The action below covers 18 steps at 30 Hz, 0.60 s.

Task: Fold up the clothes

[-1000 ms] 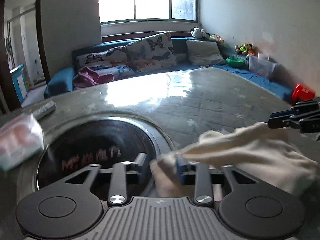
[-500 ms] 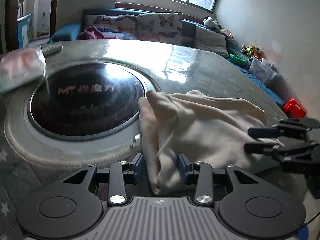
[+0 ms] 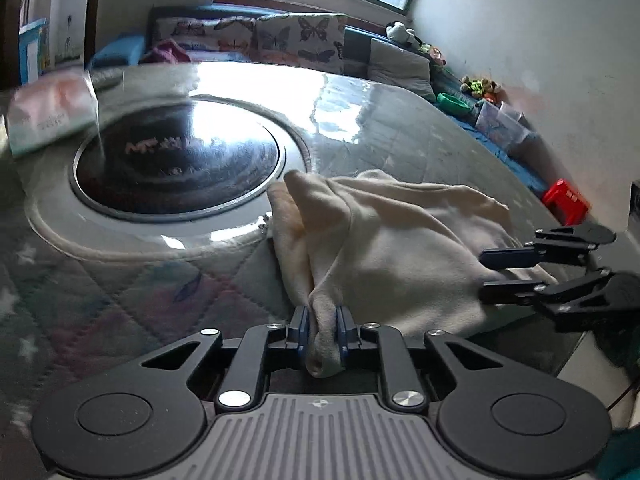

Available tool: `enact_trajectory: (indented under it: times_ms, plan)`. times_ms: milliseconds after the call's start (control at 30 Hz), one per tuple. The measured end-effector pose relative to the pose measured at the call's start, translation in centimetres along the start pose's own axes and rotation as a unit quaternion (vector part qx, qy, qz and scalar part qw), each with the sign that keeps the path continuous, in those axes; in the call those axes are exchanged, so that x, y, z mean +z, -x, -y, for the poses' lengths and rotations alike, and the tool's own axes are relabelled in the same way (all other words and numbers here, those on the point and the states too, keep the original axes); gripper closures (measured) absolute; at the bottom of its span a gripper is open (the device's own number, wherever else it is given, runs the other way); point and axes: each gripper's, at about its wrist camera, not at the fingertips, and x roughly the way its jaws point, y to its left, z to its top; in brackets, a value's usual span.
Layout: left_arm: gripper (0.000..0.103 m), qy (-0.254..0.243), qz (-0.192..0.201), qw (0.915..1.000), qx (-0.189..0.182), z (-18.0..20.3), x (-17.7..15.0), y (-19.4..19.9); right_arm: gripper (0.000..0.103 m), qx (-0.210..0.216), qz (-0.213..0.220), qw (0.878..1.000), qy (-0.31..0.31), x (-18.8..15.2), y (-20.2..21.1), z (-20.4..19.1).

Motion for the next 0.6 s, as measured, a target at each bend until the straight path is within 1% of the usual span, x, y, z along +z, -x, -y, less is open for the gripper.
enact_trajectory:
  times_ms: [33,100,200,300,400,467,500,567,600]
  plan:
    - [0.085,-0.008,0.006,1.0,0.002,0.2,0.3,0.5,0.064,0.004,0.001,1.0,-0.006,0.0,0.3,0.0]
    - [0.085,-0.019,0.022,0.9996,0.003,0.8,0.9,1.3,0.064,-0.008,0.006,1.0,-0.02,0.6,0.2,1.0]
    - [0.085,-0.033,0.047,0.9982,-0.014,2.1,2.2,1.5,0.064,-0.027,0.013,0.999,-0.041,1.5,0.0,2.5]
    - [0.085,-0.044,0.061,0.9966,-0.033,3.3,3.5,0.1,0.065,-0.045,0.021,0.997,-0.062,2.4,-0.1,4.0]
    - [0.085,-0.047,0.061,0.9964,-0.036,4.0,4.4,-2.4,0.066,-0.062,0.027,0.994,-0.082,3.3,-0.3,5.4]
    - [0.085,-0.046,0.057,0.9967,-0.037,4.0,4.8,-4.2,0.075,-0.067,0.022,0.993,-0.093,3.6,-1.3,6.1]
    - [0.085,-0.044,0.052,0.9971,-0.033,3.9,5.0,-4.9,0.08,-0.069,0.019,0.993,-0.097,3.7,-1.9,6.4]
    - [0.085,-0.038,0.043,0.9981,-0.024,3.5,5.1,-6.0,0.084,-0.081,0.011,0.991,-0.103,3.7,-2.7,6.9]
    - [0.085,-0.035,0.039,0.9984,-0.02,3.2,5.1,-6.3,0.088,-0.089,0.006,0.991,-0.104,3.6,-3.1,7.2]
